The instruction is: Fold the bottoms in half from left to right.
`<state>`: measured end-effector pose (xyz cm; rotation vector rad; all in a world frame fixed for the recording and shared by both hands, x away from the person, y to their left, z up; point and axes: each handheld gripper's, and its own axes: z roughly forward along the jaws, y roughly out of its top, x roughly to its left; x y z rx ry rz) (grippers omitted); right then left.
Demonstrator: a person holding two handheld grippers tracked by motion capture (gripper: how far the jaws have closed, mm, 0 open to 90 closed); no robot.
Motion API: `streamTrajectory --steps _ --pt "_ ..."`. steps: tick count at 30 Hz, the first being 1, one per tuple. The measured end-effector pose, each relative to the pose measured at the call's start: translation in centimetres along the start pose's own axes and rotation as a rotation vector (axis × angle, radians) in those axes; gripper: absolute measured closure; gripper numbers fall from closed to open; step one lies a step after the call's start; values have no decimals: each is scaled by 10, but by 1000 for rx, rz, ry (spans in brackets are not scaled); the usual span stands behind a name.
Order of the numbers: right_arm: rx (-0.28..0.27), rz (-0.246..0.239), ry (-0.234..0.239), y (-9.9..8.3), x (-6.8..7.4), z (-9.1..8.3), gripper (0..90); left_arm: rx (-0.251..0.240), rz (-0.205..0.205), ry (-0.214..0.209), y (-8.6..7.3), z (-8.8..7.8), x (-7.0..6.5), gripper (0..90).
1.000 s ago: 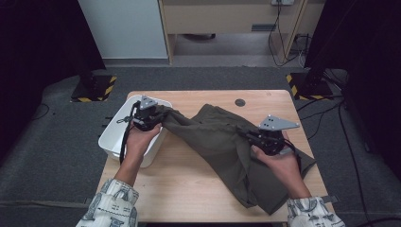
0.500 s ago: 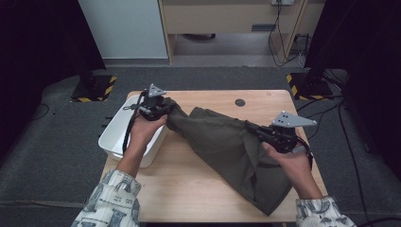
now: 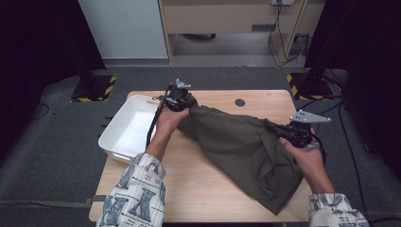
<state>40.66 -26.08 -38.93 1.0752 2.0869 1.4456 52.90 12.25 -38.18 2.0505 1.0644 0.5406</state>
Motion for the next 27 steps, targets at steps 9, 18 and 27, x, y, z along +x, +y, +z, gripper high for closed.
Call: streamTrajectory --steps 9,18,27 --pt "-10 27 -11 -12 -9 -5 894 8 -19 -19 1 17 1 850" --pt "-24 111 -83 -37 -32 -29 893 -81 -20 -56 10 7 -10 416" --pt "18 194 -122 -66 -59 -31 891 -103 3 -64 -19 -15 -23 393"
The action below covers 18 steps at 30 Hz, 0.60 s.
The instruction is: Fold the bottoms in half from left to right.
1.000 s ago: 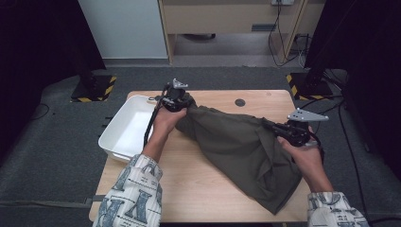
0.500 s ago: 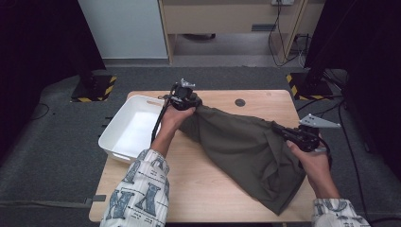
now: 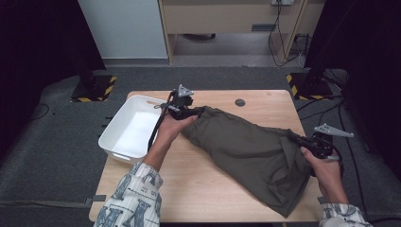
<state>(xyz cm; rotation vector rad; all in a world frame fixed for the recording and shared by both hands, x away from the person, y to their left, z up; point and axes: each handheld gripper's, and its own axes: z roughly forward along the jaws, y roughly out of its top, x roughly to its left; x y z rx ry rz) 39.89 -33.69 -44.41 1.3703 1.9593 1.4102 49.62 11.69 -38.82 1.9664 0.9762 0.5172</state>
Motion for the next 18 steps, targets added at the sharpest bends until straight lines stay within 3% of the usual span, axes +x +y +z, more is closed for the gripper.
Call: streamTrajectory --steps 3,8,13,18 --pt "16 15 -14 -6 -7 4 890 -5 13 -6 -15 -8 -5 393" --pt "54 41 -43 -17 -16 10 870 -10 -1 -12 -41 -19 -11 390" --pt "75 63 -144 -21 -24 9 690 -17 15 -16 -65 -36 -18 375" --pt "68 62 -171 -19 -20 3 610 -22 25 -26 -87 -46 -23 359"
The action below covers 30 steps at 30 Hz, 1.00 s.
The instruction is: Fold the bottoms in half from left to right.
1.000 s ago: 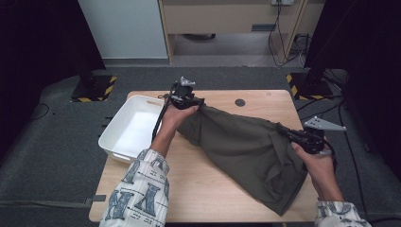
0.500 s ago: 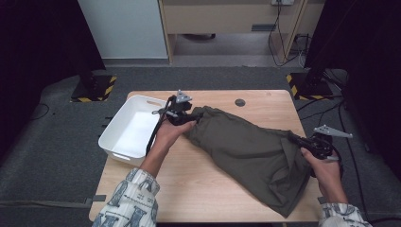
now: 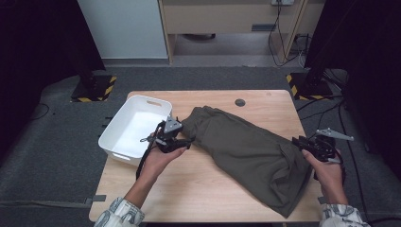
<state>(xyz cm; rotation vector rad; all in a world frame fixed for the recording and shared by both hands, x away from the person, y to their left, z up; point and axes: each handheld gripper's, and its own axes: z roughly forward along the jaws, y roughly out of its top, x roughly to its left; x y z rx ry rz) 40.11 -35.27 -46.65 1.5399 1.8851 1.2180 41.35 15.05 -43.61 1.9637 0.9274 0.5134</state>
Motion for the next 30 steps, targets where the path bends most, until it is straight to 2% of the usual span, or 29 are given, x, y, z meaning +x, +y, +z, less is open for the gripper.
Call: streamTrajectory --steps 4,6,12,18,24,26,27,30 --pt "16 -33 9 -2 10 0 590 12 12 0 -17 1 -4 354" --pt "35 -58 10 -4 16 5 572 32 26 3 -22 2 -5 352" --pt "62 -99 10 -9 31 19 531 49 24 3 -35 0 -6 336" --pt "103 -137 -23 -17 35 30 518 59 28 3 -48 -7 -10 322" --pt "143 -148 -50 -24 37 41 518 77 32 -1 -58 -5 -12 318" --pt "164 -167 -66 -27 38 43 570 78 35 3 -60 -5 -11 317" --pt "182 -182 -79 -29 37 44 626 79 34 5 -60 -4 -11 317" --pt "204 -179 -93 -31 32 44 819 83 32 15 -62 -4 -9 318"
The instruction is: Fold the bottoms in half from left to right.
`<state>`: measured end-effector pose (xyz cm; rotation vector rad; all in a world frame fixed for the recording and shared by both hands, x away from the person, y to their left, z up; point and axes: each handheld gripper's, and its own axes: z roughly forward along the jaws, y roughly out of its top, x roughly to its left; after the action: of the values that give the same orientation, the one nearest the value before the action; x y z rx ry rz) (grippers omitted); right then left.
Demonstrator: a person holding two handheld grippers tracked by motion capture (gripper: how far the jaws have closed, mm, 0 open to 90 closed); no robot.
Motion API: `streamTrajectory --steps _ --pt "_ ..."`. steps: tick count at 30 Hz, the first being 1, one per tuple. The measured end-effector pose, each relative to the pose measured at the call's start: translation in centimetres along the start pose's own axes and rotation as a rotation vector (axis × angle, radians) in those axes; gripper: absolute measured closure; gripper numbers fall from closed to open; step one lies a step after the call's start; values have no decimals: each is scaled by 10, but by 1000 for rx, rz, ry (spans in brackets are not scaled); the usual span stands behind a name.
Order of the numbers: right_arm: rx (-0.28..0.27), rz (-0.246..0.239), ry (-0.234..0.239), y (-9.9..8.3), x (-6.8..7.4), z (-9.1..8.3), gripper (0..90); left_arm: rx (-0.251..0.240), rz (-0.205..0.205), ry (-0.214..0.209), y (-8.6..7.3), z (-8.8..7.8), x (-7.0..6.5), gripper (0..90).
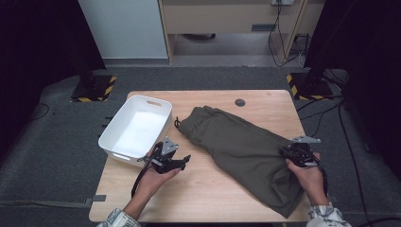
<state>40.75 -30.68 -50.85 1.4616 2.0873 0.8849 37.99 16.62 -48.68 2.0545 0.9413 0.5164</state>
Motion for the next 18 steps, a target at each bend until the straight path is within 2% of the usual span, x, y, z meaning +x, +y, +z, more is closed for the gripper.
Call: streamTrajectory --steps 1,2,4,5,10,12,15,16,18 --pt "2 6 -10 -1 -2 0 879 1 -2 3 0 0 1 318" --pt "-4 15 -13 -2 -6 -2 897 0 -5 5 -1 0 2 319" --pt "-20 35 -17 -3 -11 -6 900 1 -8 5 -2 1 2 319" --pt "-39 58 -15 -3 -15 -9 900 3 -8 6 -2 1 2 320" --pt "-132 113 -14 -6 -31 -26 900 0 -9 13 -2 1 4 320" --pt "-133 134 -31 -9 -38 -27 900 1 -12 19 -3 1 5 320" --pt "-105 196 -49 -19 -50 -23 900 6 -12 23 -4 2 6 321" --pt "-96 194 -56 -21 -52 -22 900 7 -11 24 -4 3 6 321" --pt "-77 228 -64 -26 -59 -19 900 12 -11 25 -5 3 6 321"
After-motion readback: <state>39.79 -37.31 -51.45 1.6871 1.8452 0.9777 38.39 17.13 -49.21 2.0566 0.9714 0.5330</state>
